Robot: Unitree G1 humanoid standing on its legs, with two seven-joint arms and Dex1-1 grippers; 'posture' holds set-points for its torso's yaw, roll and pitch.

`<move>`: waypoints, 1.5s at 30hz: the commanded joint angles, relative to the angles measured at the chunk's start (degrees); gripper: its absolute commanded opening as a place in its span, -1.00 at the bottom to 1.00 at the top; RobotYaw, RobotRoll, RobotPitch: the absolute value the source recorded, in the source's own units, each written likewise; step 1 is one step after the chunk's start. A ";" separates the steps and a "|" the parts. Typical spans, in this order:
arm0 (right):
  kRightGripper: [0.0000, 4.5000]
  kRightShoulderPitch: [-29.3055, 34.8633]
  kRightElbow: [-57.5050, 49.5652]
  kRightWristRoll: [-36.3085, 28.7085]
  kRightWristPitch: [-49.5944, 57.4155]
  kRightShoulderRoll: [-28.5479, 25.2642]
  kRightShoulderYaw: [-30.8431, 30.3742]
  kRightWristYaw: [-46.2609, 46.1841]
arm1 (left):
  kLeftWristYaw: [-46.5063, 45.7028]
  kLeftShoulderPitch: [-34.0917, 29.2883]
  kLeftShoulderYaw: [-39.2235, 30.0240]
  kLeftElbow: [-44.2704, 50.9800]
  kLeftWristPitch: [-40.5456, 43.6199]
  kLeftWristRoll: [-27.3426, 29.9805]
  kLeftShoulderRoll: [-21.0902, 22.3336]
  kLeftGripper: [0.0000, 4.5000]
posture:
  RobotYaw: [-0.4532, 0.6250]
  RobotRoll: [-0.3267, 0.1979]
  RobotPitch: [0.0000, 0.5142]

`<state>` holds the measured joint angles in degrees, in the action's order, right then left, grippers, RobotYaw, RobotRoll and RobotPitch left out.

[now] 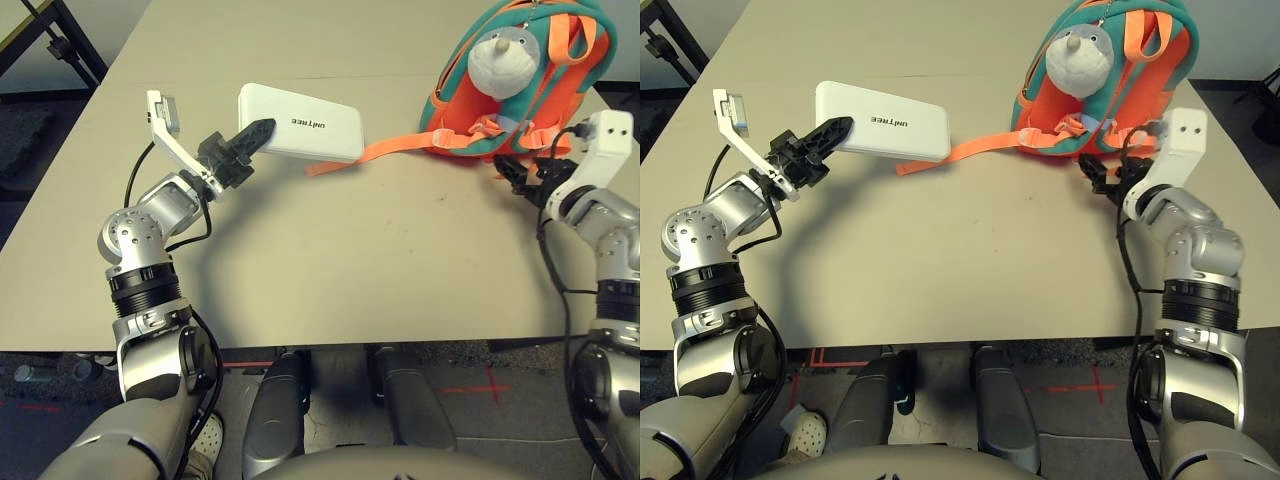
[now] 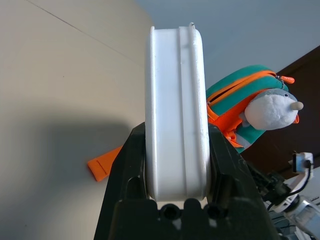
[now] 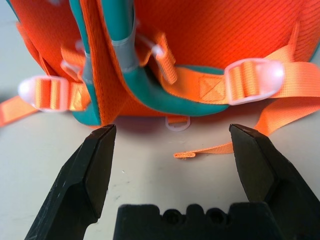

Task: Put the pencil case into the backpack and zip it.

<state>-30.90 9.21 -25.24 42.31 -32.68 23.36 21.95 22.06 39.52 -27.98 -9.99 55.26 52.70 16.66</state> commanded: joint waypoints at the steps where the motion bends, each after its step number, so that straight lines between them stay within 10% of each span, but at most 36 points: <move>1: 1.00 -0.12 -3.17 -2.27 2.46 -1.28 1.37 0.23 | 1.53 -0.26 0.59 -0.30 -1.33 0.34 0.57 -0.38 | -0.37 0.25 -0.31; 26: 1.00 -17.91 31.61 7.79 -31.21 6.17 -6.18 1.73 | 1.91 -0.20 1.94 -0.99 -3.32 -0.02 0.56 -0.38 | -0.32 0.25 -0.36; 37: -0.60 -13.62 23.09 7.06 -28.96 4.09 -8.01 7.55 | 1.78 0.02 2.04 -1.19 -4.00 -0.12 0.25 -0.38 | -0.32 0.25 -0.36; 45: -0.63 -8.48 3.92 1.43 -13.40 2.39 -8.42 10.65 | 2.27 0.78 2.59 -2.75 -5.20 -0.68 -0.16 -0.38 | -0.35 0.25 -0.39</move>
<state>-39.82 18.56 -21.22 25.60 -29.93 16.26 30.07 23.52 39.59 -25.67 -12.44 51.08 51.83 16.57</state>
